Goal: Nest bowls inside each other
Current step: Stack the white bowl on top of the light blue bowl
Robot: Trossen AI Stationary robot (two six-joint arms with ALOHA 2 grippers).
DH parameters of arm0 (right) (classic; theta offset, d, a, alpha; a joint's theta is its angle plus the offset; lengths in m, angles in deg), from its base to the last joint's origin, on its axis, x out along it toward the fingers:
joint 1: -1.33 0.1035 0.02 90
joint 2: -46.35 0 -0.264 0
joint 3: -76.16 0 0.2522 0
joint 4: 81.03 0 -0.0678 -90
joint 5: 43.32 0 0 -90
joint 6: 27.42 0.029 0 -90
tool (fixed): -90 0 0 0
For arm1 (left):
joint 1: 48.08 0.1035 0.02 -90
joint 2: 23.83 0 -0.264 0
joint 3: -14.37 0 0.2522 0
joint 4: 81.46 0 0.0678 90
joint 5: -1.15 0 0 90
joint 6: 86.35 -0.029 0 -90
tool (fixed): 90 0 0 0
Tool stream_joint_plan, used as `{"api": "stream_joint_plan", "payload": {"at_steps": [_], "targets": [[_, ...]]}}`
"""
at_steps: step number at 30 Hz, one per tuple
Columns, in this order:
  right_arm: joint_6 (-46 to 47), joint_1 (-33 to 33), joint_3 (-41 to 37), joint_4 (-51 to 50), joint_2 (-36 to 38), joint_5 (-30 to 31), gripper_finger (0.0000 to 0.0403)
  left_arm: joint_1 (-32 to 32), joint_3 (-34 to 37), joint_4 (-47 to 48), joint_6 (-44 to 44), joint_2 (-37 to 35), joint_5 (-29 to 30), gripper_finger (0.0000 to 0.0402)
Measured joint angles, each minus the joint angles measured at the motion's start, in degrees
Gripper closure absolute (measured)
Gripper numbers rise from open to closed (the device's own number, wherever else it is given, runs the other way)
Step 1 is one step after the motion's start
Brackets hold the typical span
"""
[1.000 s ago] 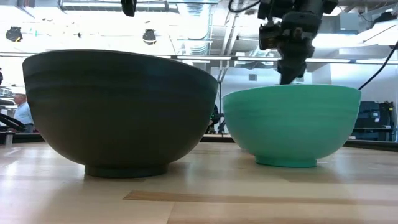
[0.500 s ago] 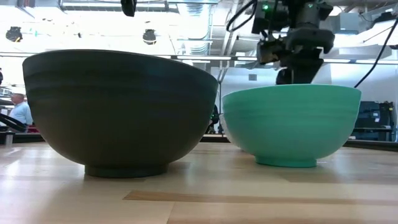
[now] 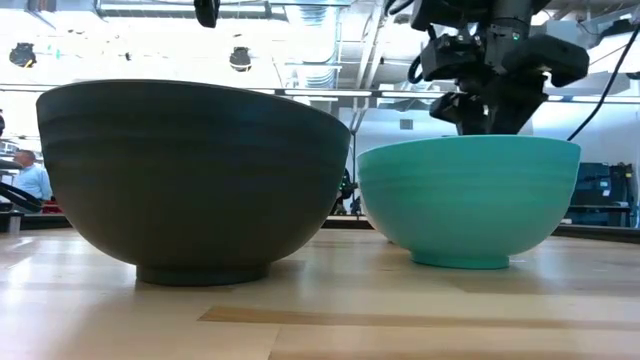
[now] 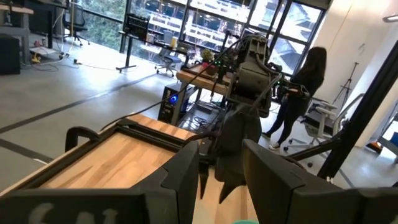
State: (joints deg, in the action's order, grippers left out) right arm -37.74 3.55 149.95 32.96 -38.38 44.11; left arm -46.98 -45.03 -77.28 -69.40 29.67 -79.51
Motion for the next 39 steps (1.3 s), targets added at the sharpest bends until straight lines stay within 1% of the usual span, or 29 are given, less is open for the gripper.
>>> {"api": "stream_joint_plan", "payload": {"at_steps": [7,10,18,22,29,36,39], "targets": [[-5.4,-0.2,0.0,1.1,0.0,4.3,0.0189,0.0,0.0,-0.2,0.6,0.0,0.1,0.0287],[-8.1,-0.1,0.0,1.3,0.0,4.4,0.0189,0.0,0.0,-0.2,0.7,0.0,0.1,0.0287],[-9.1,0.7,0.0,1.8,0.0,4.1,0.0189,0.0,0.0,-0.3,0.9,0.0,0.5,0.0287],[-9.6,1.6,-1.7,2.4,0.0,4.0,0.0189,0.0,0.0,-0.4,0.9,0.0,0.5,0.0287],[-8.8,4.2,-6.5,7.0,0.0,4.2,0.0189,0.0,0.0,-0.4,1.4,0.0,0.5,0.0287],[-7.7,4.5,-6.8,9.1,0.0,4.4,0.019,0.0,0.0,-0.4,1.4,0.0,0.5,0.0287],[-7.7,4.3,-6.8,10.8,0.0,5.4,0.0198,0.0,0.0,-0.4,1.4,0.0,0.5,0.0287]]}}
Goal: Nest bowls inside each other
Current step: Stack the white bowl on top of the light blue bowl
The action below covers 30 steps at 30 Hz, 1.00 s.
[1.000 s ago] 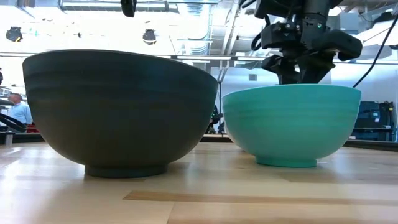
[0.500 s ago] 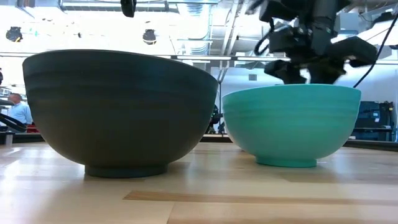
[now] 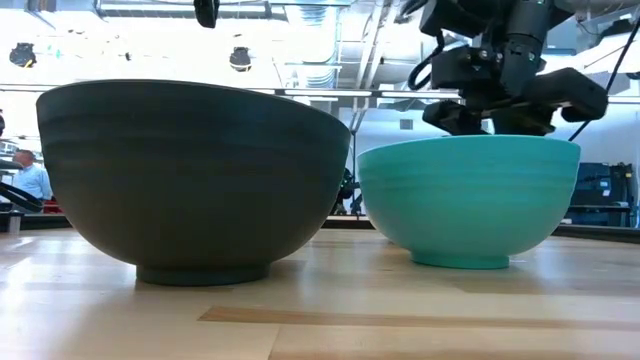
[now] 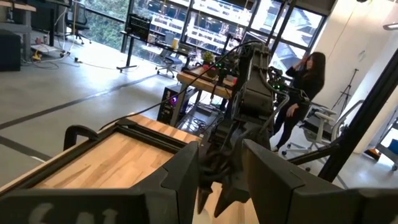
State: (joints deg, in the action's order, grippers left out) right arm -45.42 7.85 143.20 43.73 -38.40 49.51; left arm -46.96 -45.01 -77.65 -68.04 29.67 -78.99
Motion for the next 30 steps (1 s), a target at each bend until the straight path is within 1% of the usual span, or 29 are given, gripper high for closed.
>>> {"api": "stream_joint_plan", "payload": {"at_steps": [5,10,12,14,16,18,19,22,24,26,30], "targets": [[0.0,-0.6,0.0,1.5,0.0,0.4,0.0228,0.0,0.0,0.0,0.0,0.0,0.0,0.0287],[0.3,-0.6,-0.5,1.2,-1.0,-1.5,0.0257,0.0,0.0,0.0,0.0,0.0,0.0,0.0287],[0.6,-0.6,-1.0,1.0,-1.1,-1.6,0.0261,0.0,0.0,0.0,0.0,0.0,0.0,0.0287],[0.6,-0.5,-1.0,2.1,-2.7,-1.7,0.0261,0.0,0.0,0.0,0.0,0.0,0.0,0.0287],[0.6,-0.5,-1.3,0.6,-3.7,-1.7,0.0257,0.0,0.0,-0.2,0.0,0.0,0.0,0.0287],[0.4,-0.5,-0.7,2.6,-5.5,-1.5,0.0254,0.0,0.0,-0.2,0.0,0.0,0.0,0.0287],[0.2,-0.5,-0.8,2.0,-6.1,-1.4,0.0253,0.0,0.0,-0.3,0.0,0.0,0.0,0.0287],[0.1,-0.5,-0.6,2.8,-8.7,-1.4,0.0261,0.0,0.0,-0.4,0.0,0.1,0.0,0.0287],[0.3,-0.5,-0.6,2.5,-9.5,-1.3,0.0277,0.0,0.1,-0.5,0.0,0.1,0.0,0.0287],[1.6,-0.5,-0.5,2.4,-10.1,-1.2,0.0303,0.0,0.1,-0.2,0.0,0.1,0.0,0.0287],[2.8,-0.5,-0.2,2.7,-9.7,0.0,0.0379,0.0,0.1,0.1,0.1,0.1,0.0,0.0287]]}}
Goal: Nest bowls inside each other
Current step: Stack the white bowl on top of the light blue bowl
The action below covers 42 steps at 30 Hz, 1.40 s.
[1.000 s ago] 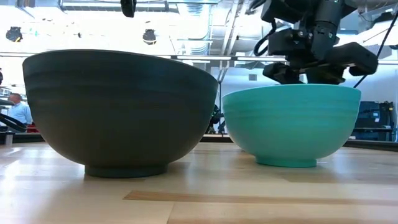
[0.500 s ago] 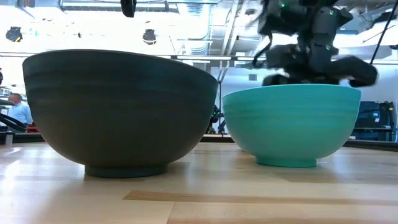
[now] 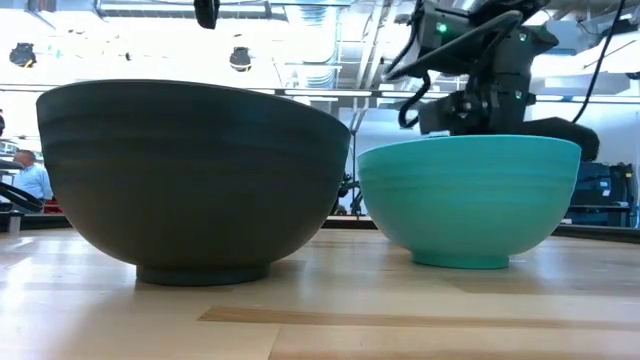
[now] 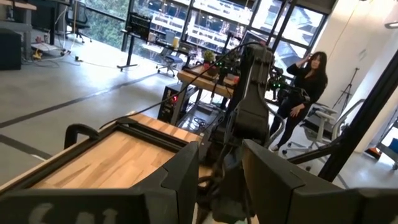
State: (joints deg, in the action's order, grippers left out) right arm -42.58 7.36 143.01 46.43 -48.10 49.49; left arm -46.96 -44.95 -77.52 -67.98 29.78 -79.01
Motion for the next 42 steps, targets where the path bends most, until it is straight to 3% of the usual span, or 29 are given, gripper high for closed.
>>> {"api": "stream_joint_plan", "payload": {"at_steps": [11,24,35,42], "targets": [[3.0,1.0,4.4,-3.1,2.4,-0.1,0.0393,0.0,0.0,0.1,0.0,0.0,0.0,0.0287],[9.4,8.6,13.8,-12.5,5.9,-0.6,0.0393,0.0,0.0,0.0,0.2,0.0,0.0,0.0287],[19.2,16.6,15.4,-10.9,5.9,-2.8,0.0393,0.0,0.0,0.0,0.3,0.0,0.0,0.0287],[25.2,19.7,15.4,-1.6,5.6,-4.2,0.0393,0.0,0.0,0.0,0.3,0.0,-0.9,0.0287]]}}
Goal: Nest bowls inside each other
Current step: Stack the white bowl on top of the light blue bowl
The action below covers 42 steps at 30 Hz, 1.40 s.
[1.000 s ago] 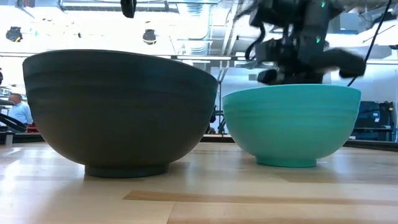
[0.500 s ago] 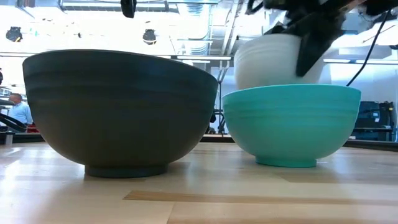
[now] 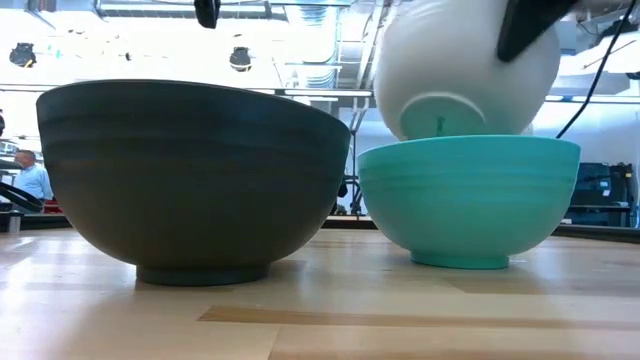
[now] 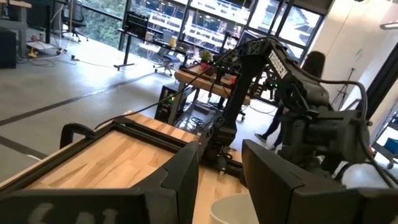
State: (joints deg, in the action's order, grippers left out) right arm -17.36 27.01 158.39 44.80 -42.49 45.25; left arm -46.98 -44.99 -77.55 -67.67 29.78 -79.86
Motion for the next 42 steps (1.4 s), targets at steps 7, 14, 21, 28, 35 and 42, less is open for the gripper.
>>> {"api": "stream_joint_plan", "payload": {"at_steps": [7,14,21,28,35,42], "targets": [[2.0,1.4,-0.1,-0.2,-3.8,-0.2,0.0394,-0.1,0.0,0.0,0.1,0.0,-2.2,0.0287],[2.1,3.2,-0.1,2.1,-8.4,-0.6,0.0394,-0.1,0.0,0.3,0.5,0.0,-2.6,0.0287],[2.0,3.6,0.3,2.2,-9.5,-2.5,0.0345,-0.1,0.0,0.1,0.5,0.0,-2.7,0.0287],[2.0,2.7,0.3,1.9,-9.5,-3.1,0.0265,-0.1,0.0,0.0,0.5,0.0,-2.7,0.0287],[2.0,2.7,0.5,1.4,-9.5,-3.2,0.0236,-0.1,0.0,0.1,0.6,0.0,-2.7,0.0287],[2.0,2.7,4.0,-3.0,-9.4,-2.8,0.0291,-0.1,0.0,0.1,0.6,0.0,-2.6,0.0287]]}}
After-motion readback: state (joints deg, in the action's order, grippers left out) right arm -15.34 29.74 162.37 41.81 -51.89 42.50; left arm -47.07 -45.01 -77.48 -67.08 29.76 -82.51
